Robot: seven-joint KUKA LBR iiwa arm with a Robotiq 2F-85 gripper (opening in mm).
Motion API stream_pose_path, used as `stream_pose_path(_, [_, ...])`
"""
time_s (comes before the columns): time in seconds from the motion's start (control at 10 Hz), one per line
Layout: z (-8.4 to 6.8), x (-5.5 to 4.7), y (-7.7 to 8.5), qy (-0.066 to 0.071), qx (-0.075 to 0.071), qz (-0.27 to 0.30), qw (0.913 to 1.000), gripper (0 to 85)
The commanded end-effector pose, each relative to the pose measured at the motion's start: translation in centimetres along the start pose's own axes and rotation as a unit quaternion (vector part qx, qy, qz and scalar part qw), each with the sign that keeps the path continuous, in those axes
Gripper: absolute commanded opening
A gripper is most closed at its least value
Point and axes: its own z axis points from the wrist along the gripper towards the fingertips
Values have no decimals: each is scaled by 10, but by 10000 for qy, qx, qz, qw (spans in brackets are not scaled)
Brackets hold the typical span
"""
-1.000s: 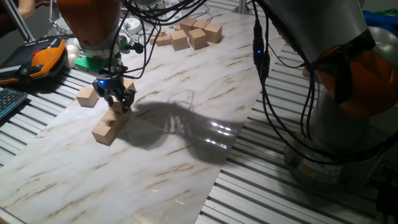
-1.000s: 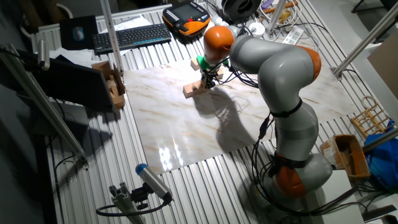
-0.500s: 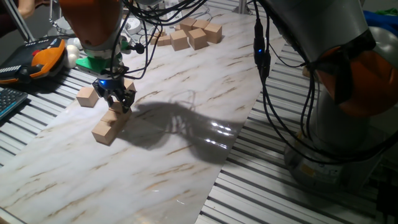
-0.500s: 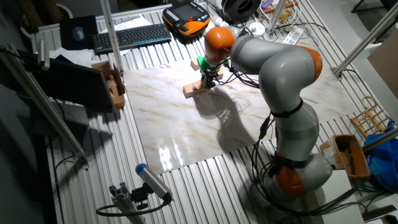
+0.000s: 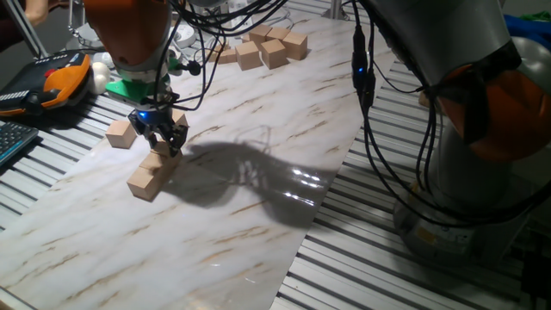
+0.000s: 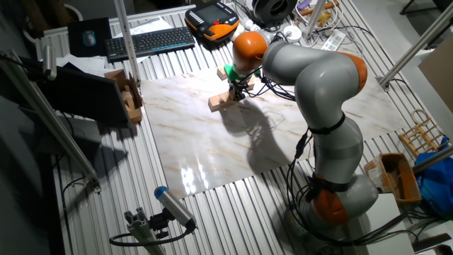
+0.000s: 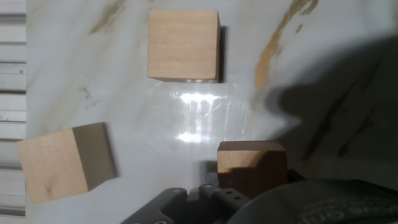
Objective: Stack the blocks into a pyramid shape
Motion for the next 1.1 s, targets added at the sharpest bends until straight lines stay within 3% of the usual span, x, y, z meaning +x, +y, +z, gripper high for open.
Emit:
stream_pose_path(0.0, [0, 0, 0, -3, 6, 6, 10000, 170])
stream_pose_path(0.6, [3, 0, -2, -24, 38, 49, 10000, 170])
stream_pose_path(0.7, [3, 0, -2, -24, 38, 57, 10000, 340])
stream_pose_path(1.0, [4, 1, -2, -9, 37, 74, 10000, 340])
